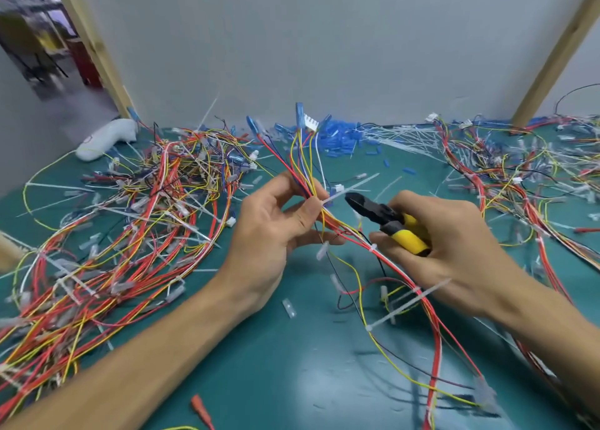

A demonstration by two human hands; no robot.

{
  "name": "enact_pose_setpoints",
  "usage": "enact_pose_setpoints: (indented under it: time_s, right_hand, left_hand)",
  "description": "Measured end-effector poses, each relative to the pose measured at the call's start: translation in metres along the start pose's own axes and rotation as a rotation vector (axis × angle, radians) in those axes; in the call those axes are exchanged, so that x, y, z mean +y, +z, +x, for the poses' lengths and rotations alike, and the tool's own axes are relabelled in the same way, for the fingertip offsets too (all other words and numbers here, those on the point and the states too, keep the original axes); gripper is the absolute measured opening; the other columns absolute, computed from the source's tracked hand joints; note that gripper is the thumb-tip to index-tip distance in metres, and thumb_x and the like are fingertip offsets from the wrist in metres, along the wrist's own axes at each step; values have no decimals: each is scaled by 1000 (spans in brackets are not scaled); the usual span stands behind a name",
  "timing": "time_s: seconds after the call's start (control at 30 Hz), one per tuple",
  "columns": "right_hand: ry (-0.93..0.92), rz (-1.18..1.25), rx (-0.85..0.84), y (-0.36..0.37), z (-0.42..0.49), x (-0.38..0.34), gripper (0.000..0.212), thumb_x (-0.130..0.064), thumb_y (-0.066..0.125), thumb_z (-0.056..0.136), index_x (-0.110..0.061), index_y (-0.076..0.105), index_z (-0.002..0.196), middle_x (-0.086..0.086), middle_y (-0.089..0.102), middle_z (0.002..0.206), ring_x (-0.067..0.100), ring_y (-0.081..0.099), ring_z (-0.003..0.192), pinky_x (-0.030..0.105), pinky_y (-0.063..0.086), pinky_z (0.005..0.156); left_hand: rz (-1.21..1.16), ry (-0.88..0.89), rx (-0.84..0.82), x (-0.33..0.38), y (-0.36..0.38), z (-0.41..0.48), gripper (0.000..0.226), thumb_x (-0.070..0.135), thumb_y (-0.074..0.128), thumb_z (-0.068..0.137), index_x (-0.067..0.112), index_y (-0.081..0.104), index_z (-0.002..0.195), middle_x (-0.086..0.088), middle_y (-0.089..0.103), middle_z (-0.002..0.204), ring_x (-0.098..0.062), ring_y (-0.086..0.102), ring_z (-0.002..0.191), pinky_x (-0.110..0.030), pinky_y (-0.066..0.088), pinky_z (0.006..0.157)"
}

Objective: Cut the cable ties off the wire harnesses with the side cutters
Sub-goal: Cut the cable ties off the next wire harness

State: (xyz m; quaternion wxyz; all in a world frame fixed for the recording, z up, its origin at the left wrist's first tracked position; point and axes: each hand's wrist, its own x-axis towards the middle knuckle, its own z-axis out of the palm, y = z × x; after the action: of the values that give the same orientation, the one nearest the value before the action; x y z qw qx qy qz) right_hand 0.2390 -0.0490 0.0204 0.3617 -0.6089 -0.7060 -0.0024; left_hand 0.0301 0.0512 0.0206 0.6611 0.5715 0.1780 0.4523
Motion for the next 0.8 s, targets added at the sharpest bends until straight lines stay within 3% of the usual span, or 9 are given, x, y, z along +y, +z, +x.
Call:
enact_pose_setpoints:
  time_s: [0.2,0.33,0.6,0.8]
  right_hand:
    - [-12,-8,-33,0,0,-2,22,-41,71,91,-21,61,93,-14,57,70,9,53,69,18,36,57]
    - [-18,5,-65,0,0,-5,23,-46,66,91,-25,59,91,-19,52,68,7,50,66,16,34,57]
    - [-18,-4,-69,3,-1,-7,24,-39,70,91,-17,62,88,-6,54,65,19,47,66,18,34,55]
    - [2,1,-36,4,0,-8,24,-39,69,91,-20,57,85,-8,51,64,15,47,65,18,32,54]
  left_hand:
    - [-3,27,-30,2,3,-1,11,1,61,91,2,61,102,-8,57,100,-18,68,77,-43,63,68]
    - [45,49,-28,-2,5,-2,14,1,63,89,-6,56,100,-10,57,97,-21,68,78,-43,64,63]
    - [28,60,-1,-4,6,-4,18,3,69,88,-4,58,101,-6,63,92,-23,69,74,-35,62,59]
    - [31,67,15,-4,5,-3,13,1,63,89,-3,59,100,-5,61,93,-23,68,72,-35,61,59]
